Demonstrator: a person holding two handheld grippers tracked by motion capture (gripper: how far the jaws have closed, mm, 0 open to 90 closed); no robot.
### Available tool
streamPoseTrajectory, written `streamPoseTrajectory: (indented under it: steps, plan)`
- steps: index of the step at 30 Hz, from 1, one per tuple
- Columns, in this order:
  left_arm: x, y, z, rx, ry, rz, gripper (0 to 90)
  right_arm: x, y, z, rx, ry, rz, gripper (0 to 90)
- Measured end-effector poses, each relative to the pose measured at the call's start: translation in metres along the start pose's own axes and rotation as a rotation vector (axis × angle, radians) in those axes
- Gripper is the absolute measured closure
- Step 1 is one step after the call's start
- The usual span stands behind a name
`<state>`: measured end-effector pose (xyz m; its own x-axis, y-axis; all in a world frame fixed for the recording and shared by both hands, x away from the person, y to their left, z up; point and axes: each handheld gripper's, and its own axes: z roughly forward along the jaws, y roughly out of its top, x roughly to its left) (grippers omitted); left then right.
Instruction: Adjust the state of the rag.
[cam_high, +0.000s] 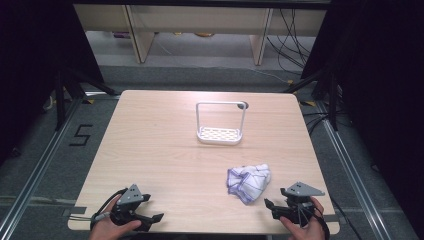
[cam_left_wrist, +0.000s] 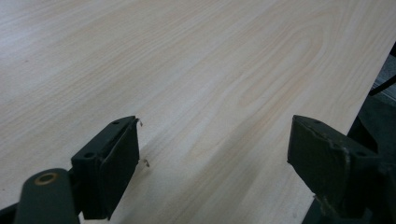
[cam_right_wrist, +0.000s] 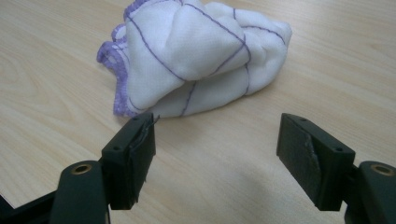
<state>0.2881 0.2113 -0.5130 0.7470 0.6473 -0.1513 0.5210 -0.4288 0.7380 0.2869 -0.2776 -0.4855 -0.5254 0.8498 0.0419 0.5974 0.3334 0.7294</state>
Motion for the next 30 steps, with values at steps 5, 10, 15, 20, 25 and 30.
streamPoseTrajectory:
  steps: [5, 10, 15, 20, 25, 30]
  plan:
    - [-0.002, 0.001, 0.001, -0.024, 0.005, -0.018, 15.7, 0.004, 0.002, -0.002, -0.014, 0.017, 0.02, 28.7]
    - [0.0, 0.001, 0.002, -0.007, 0.008, -0.006, 15.7, 0.008, 0.009, -0.004, -0.064, 0.02, 0.002, 28.6]
    - [0.0, 0.002, 0.001, -0.01, 0.012, -0.003, 15.6, 0.017, 0.019, -0.006, -0.09, 0.046, -0.05, 33.3]
    - [0.003, 0.002, 0.003, 0.004, 0.023, 0.003, 15.6, 0.027, 0.032, -0.001, -0.083, 0.035, -0.117, 38.6]
    - [0.001, 0.002, 0.005, -0.009, 0.01, -0.007, 15.6, 0.033, 0.042, 0.009, -0.068, 0.035, -0.145, 38.7]
    - [0.001, 0.002, 0.004, 0.006, 0.014, 0.004, 15.6, 0.039, 0.056, 0.019, -0.076, 0.022, -0.208, 39.8]
